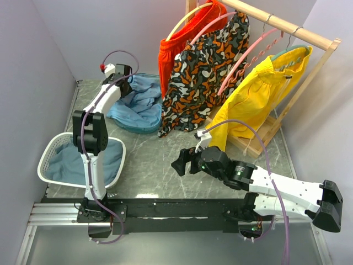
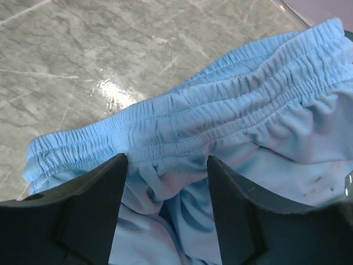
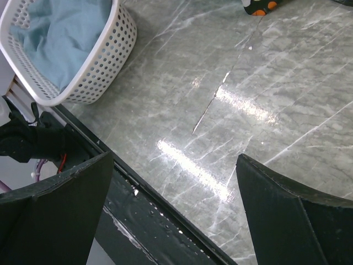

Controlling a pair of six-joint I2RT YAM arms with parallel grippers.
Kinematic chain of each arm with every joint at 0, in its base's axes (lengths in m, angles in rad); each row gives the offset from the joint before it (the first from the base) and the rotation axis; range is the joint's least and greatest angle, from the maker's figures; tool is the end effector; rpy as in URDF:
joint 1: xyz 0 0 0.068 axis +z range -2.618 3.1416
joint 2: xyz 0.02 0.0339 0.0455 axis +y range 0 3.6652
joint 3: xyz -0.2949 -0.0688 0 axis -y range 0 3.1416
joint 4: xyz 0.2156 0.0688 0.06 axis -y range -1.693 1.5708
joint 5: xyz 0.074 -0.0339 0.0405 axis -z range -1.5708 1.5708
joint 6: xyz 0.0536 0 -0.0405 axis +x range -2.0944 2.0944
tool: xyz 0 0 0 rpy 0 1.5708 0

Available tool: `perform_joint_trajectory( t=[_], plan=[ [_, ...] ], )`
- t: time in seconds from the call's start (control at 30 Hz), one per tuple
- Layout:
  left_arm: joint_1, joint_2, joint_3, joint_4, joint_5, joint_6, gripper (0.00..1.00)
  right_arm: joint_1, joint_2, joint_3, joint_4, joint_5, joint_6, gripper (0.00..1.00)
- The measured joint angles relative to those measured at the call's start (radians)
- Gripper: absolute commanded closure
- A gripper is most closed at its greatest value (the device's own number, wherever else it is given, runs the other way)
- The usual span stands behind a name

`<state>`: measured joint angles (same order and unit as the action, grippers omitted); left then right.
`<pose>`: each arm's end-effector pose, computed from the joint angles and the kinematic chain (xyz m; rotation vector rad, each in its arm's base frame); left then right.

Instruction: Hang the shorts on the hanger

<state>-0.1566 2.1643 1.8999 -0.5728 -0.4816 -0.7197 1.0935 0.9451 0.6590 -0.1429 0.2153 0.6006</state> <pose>0.4879 -0.0519 0.2693 -0.8412 2.1332 0.1355 0.0956 0.1599 0.2967 -0.3698 2.0656 0.8576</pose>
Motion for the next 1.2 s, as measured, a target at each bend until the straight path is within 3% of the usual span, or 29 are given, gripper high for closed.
perform_joint_trajectory(
  t=[0.3, 0.5, 0.9, 1.0, 1.2],
  plan=[
    [-0.037, 0.007, 0.027, -0.02, -0.078, 0.031, 0.72, 0.0, 0.0, 0.0, 0.0, 0.0, 0.001, 0.01],
    [-0.04, 0.011, 0.045, -0.04, -0.107, 0.052, 0.49, 0.0, 0.0, 0.0, -0.001, 0.0, 0.0, 0.01],
    [-0.045, 0.082, 0.114, -0.064, -0.171, 0.072, 0.53, 0.0, 0.0, 0.0, -0.002, -0.001, 0.0, 0.01],
    [-0.048, 0.09, 0.114, -0.067, -0.174, 0.073, 0.58, 0.0, 0.0, 0.0, -0.003, 0.0, 0.0, 0.01],
    [-0.055, 0.09, 0.117, -0.068, -0.182, 0.079, 0.88, 0.0, 0.0, 0.0, -0.008, 0.0, 0.0, 0.01]
  ],
)
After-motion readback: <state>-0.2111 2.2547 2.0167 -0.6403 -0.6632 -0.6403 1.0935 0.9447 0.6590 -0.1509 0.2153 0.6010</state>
